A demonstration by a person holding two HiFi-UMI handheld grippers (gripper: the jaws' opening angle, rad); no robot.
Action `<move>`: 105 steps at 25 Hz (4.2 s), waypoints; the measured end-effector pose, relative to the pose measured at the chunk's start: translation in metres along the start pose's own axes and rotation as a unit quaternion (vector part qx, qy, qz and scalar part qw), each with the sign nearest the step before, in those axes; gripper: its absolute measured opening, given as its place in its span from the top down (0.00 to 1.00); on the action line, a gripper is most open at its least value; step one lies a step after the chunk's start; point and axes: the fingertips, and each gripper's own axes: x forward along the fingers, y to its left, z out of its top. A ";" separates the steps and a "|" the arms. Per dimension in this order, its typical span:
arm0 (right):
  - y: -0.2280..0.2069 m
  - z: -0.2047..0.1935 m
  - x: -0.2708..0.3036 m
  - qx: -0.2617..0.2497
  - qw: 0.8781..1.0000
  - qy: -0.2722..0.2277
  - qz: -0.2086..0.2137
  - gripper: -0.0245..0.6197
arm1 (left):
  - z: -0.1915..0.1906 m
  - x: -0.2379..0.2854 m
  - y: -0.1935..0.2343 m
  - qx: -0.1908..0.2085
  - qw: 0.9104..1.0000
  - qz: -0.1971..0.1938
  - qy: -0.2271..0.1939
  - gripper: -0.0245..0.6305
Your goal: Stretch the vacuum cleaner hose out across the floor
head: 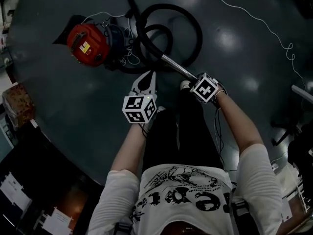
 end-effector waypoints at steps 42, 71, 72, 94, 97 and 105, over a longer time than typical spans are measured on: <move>0.309 -0.427 -0.476 0.295 0.950 -0.095 -0.036 0.86 | -0.036 -0.254 -0.690 0.741 0.607 -0.231 -0.168 0.42; 0.342 -0.678 -0.637 0.045 0.790 0.178 -0.585 0.59 | -0.237 -0.245 -0.931 0.901 0.245 -0.337 0.118 0.78; 0.353 -0.693 -0.647 0.033 0.770 0.208 -0.602 0.59 | -0.245 -0.255 -0.942 0.894 0.236 -0.354 0.139 0.78; 0.525 -1.088 -0.650 0.044 0.796 0.295 -0.526 0.82 | -0.562 -0.467 -1.139 0.679 0.140 -0.547 0.470 0.78; 0.535 -1.125 -0.641 0.033 0.810 0.313 -0.495 0.82 | -0.605 -0.467 -1.160 0.706 0.169 -0.544 0.422 0.78; 0.521 -1.223 -0.608 0.095 0.858 0.271 -0.426 0.82 | -0.679 -0.402 -1.240 0.737 0.375 -0.533 0.177 0.55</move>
